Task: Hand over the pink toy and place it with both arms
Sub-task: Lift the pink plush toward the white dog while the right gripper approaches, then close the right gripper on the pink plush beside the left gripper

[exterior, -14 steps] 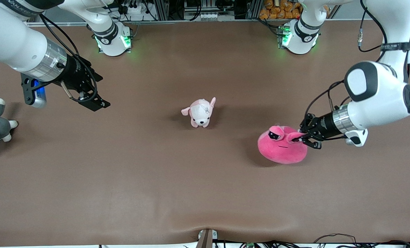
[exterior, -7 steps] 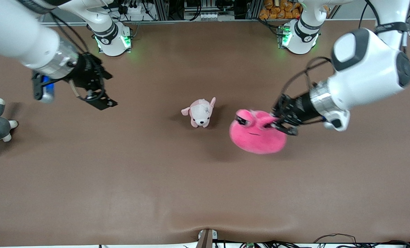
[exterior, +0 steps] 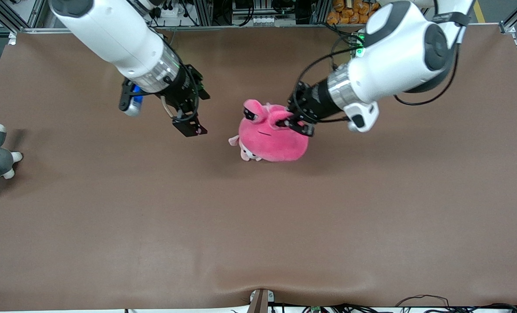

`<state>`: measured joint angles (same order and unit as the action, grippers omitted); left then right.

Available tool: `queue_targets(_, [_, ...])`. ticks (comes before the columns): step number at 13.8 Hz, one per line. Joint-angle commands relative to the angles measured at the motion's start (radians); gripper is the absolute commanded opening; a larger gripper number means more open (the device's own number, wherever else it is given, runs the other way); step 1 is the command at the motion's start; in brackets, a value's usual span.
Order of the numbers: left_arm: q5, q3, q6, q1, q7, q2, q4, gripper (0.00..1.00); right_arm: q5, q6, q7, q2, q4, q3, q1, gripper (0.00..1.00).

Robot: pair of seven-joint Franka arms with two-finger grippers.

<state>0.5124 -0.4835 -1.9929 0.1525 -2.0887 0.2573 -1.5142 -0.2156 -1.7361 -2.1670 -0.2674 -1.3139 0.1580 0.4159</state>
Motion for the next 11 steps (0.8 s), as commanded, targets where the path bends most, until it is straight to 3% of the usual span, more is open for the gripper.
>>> queue_targets(1, [0.018, 0.0, -0.036, 0.054, -0.068, 0.028, 0.054, 0.0, -0.005, 0.009, -0.042, 0.005, 0.004, -0.009, 0.023, 1.0])
queue_targets(6, [0.02, 0.0, -0.194, 0.137, -0.178, 0.06, 0.062, 0.0, 0.004, 0.053, -0.111, -0.013, -0.048, -0.009, 0.089, 1.0])
queue_targets(11, [0.018, 0.002, -0.241, 0.179, -0.221, 0.077, 0.062, 0.0, -0.001, 0.081, -0.111, -0.012, -0.05, -0.009, 0.09, 1.0])
